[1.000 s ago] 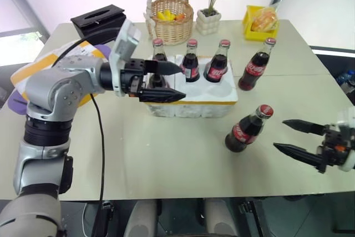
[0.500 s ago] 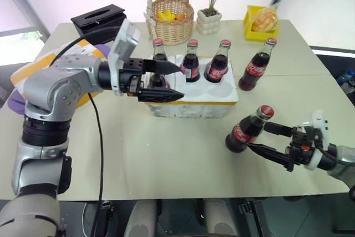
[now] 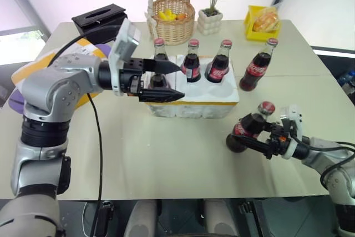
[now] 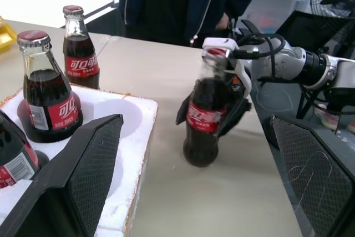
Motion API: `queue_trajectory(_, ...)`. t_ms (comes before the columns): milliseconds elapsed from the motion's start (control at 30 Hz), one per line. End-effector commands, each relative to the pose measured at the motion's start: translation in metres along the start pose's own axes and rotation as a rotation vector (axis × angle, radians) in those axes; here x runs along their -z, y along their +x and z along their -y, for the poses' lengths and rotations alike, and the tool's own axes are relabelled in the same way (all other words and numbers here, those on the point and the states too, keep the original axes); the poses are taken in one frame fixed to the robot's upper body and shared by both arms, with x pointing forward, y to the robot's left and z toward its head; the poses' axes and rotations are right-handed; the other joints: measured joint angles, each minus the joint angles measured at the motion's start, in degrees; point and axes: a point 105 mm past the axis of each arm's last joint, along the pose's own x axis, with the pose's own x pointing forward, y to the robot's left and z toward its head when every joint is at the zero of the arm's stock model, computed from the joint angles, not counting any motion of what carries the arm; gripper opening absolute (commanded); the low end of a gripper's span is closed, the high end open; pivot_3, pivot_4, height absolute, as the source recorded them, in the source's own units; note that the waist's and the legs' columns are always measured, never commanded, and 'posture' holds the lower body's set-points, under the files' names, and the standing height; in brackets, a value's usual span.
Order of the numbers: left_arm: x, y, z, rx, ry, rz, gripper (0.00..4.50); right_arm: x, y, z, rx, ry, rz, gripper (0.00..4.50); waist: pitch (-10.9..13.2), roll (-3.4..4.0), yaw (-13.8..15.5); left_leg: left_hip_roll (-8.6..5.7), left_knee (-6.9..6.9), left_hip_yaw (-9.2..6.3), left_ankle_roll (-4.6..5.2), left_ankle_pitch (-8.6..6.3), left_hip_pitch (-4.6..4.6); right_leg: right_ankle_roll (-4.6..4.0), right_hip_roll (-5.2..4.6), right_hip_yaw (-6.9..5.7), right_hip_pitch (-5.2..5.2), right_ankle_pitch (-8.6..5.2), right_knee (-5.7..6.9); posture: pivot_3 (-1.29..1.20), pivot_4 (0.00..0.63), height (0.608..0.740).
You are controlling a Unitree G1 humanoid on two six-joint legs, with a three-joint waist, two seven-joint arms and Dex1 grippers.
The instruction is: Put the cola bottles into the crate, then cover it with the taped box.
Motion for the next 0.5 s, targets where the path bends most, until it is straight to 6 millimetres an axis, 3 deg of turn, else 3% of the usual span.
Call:
queue_trajectory(33,-0.006,-0.005,0.003,-0.014,0.031,0.002,4.50,-0.010,-0.002,-0.001,-0.012,-0.015,0.035,2.79,0.0,0.00,0.0,0.00,0.00,0.00,0.00,0.00,0.00,0.00,0.00,0.00,0.00,0.00,0.00,0.00,0.150,0.740)
queue_trajectory(200,-0.005,-0.011,0.006,-0.032,0.017,0.001,4.50,-0.041,-0.014,0.005,-0.025,-0.035,0.089,2.79,0.0,0.03,-0.1,0.00,-0.01,0.00,0.00,0.00,0.00,0.00,0.00,0.00,-0.01,0.00,0.00,0.00,0.150,0.740)
queue_trajectory(367,-0.004,-0.023,0.018,-0.062,0.017,-0.016,4.50,-0.102,-0.019,0.010,-0.074,-0.134,0.169,2.79,0.1,0.11,-0.5,0.01,-0.02,0.06,0.01,0.00,-0.03,-0.01,0.00,0.04,-0.09,0.01,0.02,0.00,0.150,0.740)
queue_trajectory(500,-0.001,-0.039,0.021,-0.156,0.005,-0.018,4.50,-0.148,-0.003,0.003,-0.165,-0.209,0.225,2.79,0.1,0.10,-0.6,0.03,-0.07,0.01,0.01,0.00,0.01,0.00,0.04,0.03,-0.13,0.00,0.09,0.00,0.150,0.740)
